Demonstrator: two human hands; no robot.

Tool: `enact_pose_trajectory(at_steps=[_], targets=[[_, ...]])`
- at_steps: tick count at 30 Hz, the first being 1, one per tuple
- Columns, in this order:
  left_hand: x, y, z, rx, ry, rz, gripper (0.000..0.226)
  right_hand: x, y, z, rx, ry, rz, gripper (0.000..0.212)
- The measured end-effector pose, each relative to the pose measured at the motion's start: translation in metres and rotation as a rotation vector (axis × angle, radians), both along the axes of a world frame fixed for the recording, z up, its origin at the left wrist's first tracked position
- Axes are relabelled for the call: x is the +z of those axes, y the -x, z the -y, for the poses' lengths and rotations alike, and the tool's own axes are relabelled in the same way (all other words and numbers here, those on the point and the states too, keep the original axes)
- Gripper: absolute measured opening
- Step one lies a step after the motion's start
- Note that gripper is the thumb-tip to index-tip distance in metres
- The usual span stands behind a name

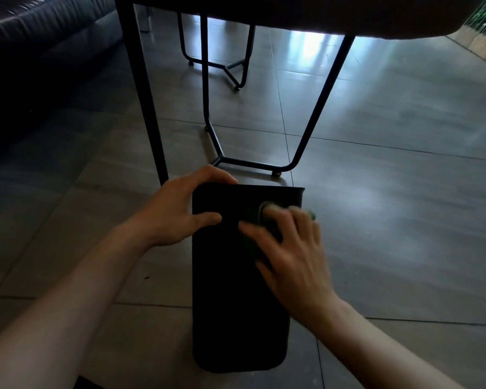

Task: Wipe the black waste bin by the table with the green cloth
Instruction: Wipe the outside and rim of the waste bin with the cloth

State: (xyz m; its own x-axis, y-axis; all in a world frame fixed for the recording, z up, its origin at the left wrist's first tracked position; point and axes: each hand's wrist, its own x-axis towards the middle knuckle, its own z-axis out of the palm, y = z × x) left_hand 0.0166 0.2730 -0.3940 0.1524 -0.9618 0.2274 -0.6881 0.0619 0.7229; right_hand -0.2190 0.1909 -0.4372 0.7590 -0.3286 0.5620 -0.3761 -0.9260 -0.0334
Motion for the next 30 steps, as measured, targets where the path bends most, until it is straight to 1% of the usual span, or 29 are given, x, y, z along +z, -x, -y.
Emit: enact_pose_trajectory(at_steps=[1, 2, 3, 5, 6, 7, 8, 9, 10, 11, 12, 14, 16, 18, 20, 22, 24, 26, 27, 28, 30], targets=[[0.000, 0.000, 0.000, -0.002, 0.006, 0.004, 0.060, 0.005, -0.007, 0.002, -0.073, -0.027, 0.022, 0.052], [0.000, 0.000, 0.000, -0.003, 0.013, 0.008, 0.060, 0.003, -0.008, -0.002, -0.088, -0.008, 0.013, 0.050], [0.000, -0.001, 0.000, -0.002, 0.014, 0.010, 0.060, -0.006, -0.002, -0.013, -0.051, 0.033, -0.024, 0.046], [-0.001, -0.001, 0.001, -0.003, 0.006, -0.003, 0.061, -0.039, 0.028, -0.044, 0.151, 0.104, -0.166, 0.036], [-0.001, -0.002, 0.001, -0.007, 0.000, -0.014, 0.060, -0.055, 0.046, -0.058, 0.261, 0.139, -0.290, 0.036], [-0.002, -0.002, 0.001, -0.014, -0.007, -0.022, 0.060, -0.066, 0.062, -0.068, 0.339, 0.157, -0.430, 0.043], [-0.002, -0.001, 0.001, -0.021, -0.009, -0.026, 0.059, -0.071, 0.073, -0.072, 0.384, 0.159, -0.556, 0.055], [-0.002, -0.001, 0.001, -0.024, -0.007, -0.026, 0.059, -0.073, 0.077, -0.070, 0.401, 0.171, -0.598, 0.060], [-0.001, -0.001, 0.002, -0.022, -0.005, -0.025, 0.060, -0.067, 0.073, -0.066, 0.400, 0.186, -0.540, 0.053], [-0.001, -0.001, 0.002, -0.018, -0.007, -0.022, 0.060, -0.058, 0.064, -0.059, 0.372, 0.180, -0.410, 0.043], [0.000, 0.000, 0.002, -0.014, -0.010, -0.015, 0.060, -0.046, 0.050, -0.047, 0.302, 0.147, -0.262, 0.038], [0.001, 0.001, 0.002, -0.017, -0.009, 0.003, 0.060, -0.011, 0.015, -0.018, 0.090, 0.004, -0.030, 0.041], [0.003, 0.002, 0.001, -0.019, 0.000, 0.008, 0.060, 0.016, -0.013, 0.006, -0.068, -0.102, 0.081, 0.046], [0.003, 0.002, 0.000, -0.011, 0.010, -0.003, 0.060, 0.017, -0.020, 0.007, -0.109, -0.071, 0.071, 0.048], [0.003, 0.001, 0.000, -0.009, 0.009, -0.011, 0.060, -0.004, -0.003, -0.013, -0.061, -0.010, 0.017, 0.046], [0.003, 0.000, 0.000, -0.006, -0.001, -0.018, 0.059, -0.034, 0.026, -0.042, 0.025, 0.022, -0.055, 0.037], [0.003, 0.001, 0.000, -0.013, -0.004, -0.024, 0.059, -0.055, 0.055, -0.069, 0.106, 0.009, -0.172, 0.023], [0.003, 0.002, 0.000, -0.025, -0.009, -0.037, 0.059, -0.052, 0.071, -0.082, 0.148, -0.094, -0.255, 0.009], [0.004, 0.001, -0.001, -0.027, -0.011, -0.039, 0.059, -0.042, 0.073, -0.081, 0.130, -0.194, -0.249, 0.007], [0.004, 0.001, -0.002, -0.026, -0.015, -0.035, 0.059, -0.027, 0.075, -0.075, 0.088, -0.317, -0.201, 0.012], [0.006, 0.000, -0.004, -0.022, -0.031, -0.025, 0.059, 0.014, 0.078, -0.055, -0.064, -0.599, -0.008, 0.024]])
